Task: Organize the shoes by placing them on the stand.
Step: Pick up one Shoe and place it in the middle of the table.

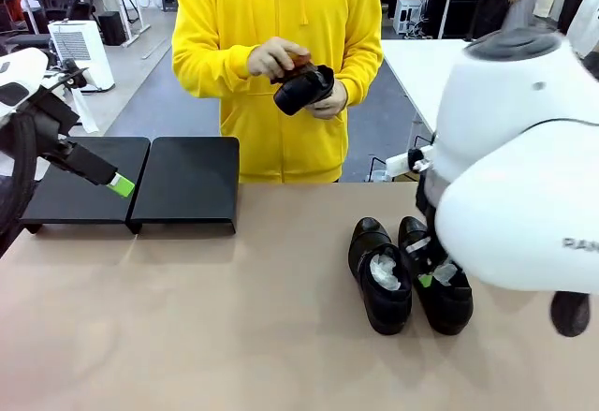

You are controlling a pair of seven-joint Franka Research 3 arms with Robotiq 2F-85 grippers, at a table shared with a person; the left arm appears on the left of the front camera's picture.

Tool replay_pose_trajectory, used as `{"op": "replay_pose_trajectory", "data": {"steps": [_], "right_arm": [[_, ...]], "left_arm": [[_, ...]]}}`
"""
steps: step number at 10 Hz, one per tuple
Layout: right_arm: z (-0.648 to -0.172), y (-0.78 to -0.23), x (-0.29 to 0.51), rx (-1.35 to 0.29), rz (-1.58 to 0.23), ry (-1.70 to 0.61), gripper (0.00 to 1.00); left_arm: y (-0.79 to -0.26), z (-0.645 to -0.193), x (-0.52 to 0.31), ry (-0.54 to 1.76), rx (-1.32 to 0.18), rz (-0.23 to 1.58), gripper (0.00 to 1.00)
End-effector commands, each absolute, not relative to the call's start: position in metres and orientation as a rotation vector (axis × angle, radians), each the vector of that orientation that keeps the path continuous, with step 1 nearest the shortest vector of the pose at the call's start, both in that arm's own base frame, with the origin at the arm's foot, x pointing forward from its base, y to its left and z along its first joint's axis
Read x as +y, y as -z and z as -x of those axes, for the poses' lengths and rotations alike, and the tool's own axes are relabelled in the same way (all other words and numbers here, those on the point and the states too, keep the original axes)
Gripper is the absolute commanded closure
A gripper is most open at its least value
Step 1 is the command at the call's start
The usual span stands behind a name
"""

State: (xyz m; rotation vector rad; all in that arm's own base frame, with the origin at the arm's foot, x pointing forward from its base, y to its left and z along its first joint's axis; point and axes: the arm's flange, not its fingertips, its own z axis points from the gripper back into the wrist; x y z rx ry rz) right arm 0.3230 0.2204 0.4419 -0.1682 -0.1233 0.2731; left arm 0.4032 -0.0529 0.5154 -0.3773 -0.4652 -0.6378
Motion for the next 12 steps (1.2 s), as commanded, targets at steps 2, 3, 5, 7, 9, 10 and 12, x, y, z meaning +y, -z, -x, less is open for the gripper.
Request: {"op": "replay_pose_trajectory", "data": {"steps": [2, 3, 5, 7, 9, 10, 12], "right_arm": [[-0.341, -0.434, 0.240, -0.131, 0.148, -0.129, 0.37], [-0.345, -0.423, 0.237, -0.108, 0.093, -0.090, 0.37], [-0.352, -0.403, 0.236, -0.102, 0.016, -0.065, 0.37], [-0.364, -0.393, 0.236, -0.113, -0.006, -0.047, 0.37], [-0.379, -0.388, 0.233, -0.121, 0.007, -0.015, 0.37], [-0.384, -0.383, 0.233, -0.119, 0.011, -0.002, 0.37], [-0.389, -0.367, 0.231, -0.096, 0.016, 0.037, 0.37]], "left_arm": [[-0.516, -0.403, -0.050, 0.653, -0.474, 0.402, 0.00], [-0.516, -0.403, -0.050, 0.653, -0.474, 0.402, 0.00], [-0.516, -0.403, -0.050, 0.653, -0.474, 0.402, 0.00], [-0.516, -0.403, -0.050, 0.653, -0.474, 0.402, 0.00], [-0.516, -0.403, -0.050, 0.653, -0.474, 0.402, 0.00], [-0.516, -0.403, -0.050, 0.653, -0.474, 0.402, 0.00], [-0.516, -0.403, -0.050, 0.653, -0.474, 0.402, 0.00]]}}
